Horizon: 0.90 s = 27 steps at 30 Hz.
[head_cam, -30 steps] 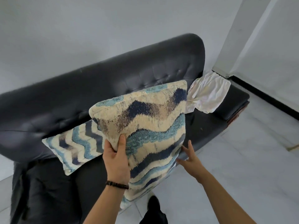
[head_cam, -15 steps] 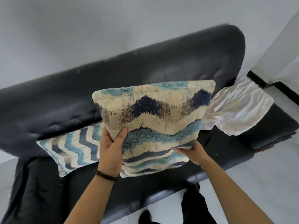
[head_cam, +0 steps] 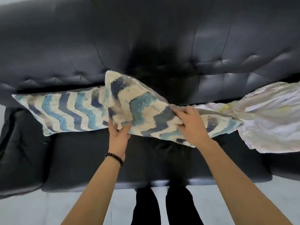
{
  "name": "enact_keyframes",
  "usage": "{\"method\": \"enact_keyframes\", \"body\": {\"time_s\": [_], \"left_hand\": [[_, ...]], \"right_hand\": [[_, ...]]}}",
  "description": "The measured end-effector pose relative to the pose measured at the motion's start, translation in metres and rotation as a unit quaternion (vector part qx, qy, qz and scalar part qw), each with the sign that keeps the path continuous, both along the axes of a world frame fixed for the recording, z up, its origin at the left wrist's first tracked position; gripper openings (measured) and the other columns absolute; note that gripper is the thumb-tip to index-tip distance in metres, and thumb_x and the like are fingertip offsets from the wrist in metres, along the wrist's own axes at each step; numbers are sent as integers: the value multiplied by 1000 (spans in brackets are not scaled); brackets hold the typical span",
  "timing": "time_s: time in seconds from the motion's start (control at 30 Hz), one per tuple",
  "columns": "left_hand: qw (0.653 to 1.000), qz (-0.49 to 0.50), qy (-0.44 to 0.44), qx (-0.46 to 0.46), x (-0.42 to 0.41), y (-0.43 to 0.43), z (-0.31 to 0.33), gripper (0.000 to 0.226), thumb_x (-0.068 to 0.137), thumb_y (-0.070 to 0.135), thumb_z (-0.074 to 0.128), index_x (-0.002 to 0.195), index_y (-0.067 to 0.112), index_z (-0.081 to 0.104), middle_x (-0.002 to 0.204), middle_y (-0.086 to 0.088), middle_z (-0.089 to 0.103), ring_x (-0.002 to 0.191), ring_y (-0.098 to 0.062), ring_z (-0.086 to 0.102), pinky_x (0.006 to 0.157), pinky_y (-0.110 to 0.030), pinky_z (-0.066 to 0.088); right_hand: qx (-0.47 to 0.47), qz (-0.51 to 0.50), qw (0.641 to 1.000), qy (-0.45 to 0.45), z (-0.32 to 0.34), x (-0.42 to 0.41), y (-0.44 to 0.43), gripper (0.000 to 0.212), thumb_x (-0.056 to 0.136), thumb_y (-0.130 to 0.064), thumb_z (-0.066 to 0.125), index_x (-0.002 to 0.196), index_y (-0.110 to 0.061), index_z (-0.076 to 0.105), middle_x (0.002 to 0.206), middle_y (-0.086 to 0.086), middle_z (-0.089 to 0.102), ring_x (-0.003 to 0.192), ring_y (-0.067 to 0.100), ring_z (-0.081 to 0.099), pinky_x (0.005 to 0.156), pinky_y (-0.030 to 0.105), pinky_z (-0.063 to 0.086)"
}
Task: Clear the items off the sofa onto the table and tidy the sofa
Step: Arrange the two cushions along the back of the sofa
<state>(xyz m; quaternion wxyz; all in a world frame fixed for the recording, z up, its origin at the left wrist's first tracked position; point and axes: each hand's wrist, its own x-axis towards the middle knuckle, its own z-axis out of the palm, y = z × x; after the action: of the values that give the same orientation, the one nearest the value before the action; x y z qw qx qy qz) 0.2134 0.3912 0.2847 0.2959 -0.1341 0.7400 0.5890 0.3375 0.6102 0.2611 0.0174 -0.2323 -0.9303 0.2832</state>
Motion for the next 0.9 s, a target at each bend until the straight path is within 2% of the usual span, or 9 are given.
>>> {"method": "enact_keyframes", "body": {"time_s": [0.13,0.23,0.3,0.37,0.53,0.63,0.7,0.8,0.9], "left_hand": [[964,-186,140,-128,-26,14,-82,83,95,23,59,155,28,1,163,2,5,149,-19,13,119,-43,22],[841,-343,295,-296,-44,16,-136,87,91,23,63,156,21,4,161,-18,-9,149,-36,-4,118,-50,11],[740,-415,374,-375,-61,20,-159,91,88,28,64,156,22,5,160,-23,-10,147,-44,-5,116,-57,11],[683,-467,383,-412,-82,22,-177,87,91,37,59,156,24,3,161,-19,-9,147,-43,-6,115,-61,11],[643,-430,480,-415,-117,46,-188,59,103,35,32,156,18,11,161,-22,3,147,-44,3,115,-60,14],[608,-450,498,-424,-139,66,-189,59,103,35,34,156,22,10,163,-13,6,148,-40,5,115,-61,13],[609,-473,467,-433,-151,73,-194,58,101,34,40,154,24,18,159,-12,21,146,-39,13,113,-62,16],[594,-471,452,-471,-158,75,-200,53,98,34,49,147,21,31,145,-18,38,135,-43,28,105,-65,24],[534,-486,487,-491,-172,69,-200,45,100,36,44,140,17,35,136,-24,43,127,-47,32,101,-69,27]], "right_hand": [[-10,153,985,-82,-100,-56,-11,55,87,7,59,135,-20,58,131,11,59,119,38,53,101,48,43],[32,149,953,-263,-159,-61,-20,75,96,-5,51,158,-19,11,166,4,10,152,32,6,122,52,12],[38,89,971,-221,-174,-54,-13,79,98,-13,51,159,-18,1,167,1,0,153,28,-5,123,49,2],[-10,62,987,-150,-172,-48,-5,72,99,-18,52,158,-21,11,166,3,12,153,26,4,123,45,5],[102,-71,989,-86,-178,-40,27,63,101,-15,44,157,-24,18,164,18,7,150,41,6,119,55,11],[136,-94,976,-138,-183,-50,61,76,95,0,42,158,-31,11,166,13,-3,150,43,-4,118,60,10],[107,-60,973,-197,-190,-56,80,82,95,3,41,157,-37,6,166,6,-7,151,40,-7,118,60,16],[91,-24,965,-243,-202,-57,88,74,102,-10,41,156,-41,2,166,2,-3,151,38,-4,113,60,32],[113,-29,963,-244,-209,-59,90,70,103,-26,42,157,-36,-2,166,2,-2,151,33,-2,105,63,39]]}}
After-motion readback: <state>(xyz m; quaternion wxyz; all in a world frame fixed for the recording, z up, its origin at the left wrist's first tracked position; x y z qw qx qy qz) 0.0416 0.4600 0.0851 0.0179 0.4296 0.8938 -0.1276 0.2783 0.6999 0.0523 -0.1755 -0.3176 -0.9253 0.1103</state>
